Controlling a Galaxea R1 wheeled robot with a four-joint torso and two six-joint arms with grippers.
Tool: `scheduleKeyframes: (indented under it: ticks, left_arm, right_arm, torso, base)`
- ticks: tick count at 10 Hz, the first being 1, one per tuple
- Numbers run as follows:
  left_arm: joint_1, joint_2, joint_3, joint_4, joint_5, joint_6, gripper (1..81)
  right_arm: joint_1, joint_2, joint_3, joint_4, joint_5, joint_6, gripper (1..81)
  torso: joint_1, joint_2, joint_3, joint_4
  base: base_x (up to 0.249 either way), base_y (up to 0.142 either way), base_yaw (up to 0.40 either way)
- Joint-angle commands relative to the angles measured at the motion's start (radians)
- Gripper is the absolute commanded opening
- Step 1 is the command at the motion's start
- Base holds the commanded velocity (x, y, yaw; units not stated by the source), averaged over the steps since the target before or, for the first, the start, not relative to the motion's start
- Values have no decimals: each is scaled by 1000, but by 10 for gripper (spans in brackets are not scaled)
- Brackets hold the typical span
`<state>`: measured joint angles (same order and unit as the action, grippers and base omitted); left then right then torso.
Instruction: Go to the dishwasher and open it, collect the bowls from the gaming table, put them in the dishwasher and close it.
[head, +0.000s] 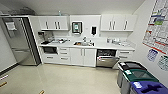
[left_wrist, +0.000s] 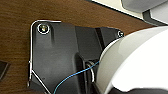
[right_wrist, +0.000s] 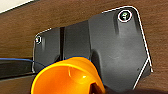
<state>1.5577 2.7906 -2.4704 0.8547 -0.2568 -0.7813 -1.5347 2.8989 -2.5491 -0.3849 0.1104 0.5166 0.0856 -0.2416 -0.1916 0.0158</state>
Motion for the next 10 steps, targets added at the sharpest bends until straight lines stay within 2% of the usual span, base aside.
scheduleKeyframes:
  ticks: [1, 2, 10]
  left_arm:
    - [-38, -17, 5, 14, 13, 4, 10]
    - [-37, -17, 5, 14, 11, 4, 10]
    - [-37, -19, 7, 14, 11, 4, 10]
  right_arm:
    - [44, -10, 3, -3, -38, -3, 10]
    - [43, -11, 3, -6, -38, -3, 10]
    - [41, -10, 4, -6, -38, -3, 10]
  torso:
    - [0, 0, 0, 0]
    - [0, 0, 0, 0]
    - [0, 0, 0, 0]
  base:
    - [201, 0, 0]
    - [201, 0, 0]
    - [203, -113, 0]
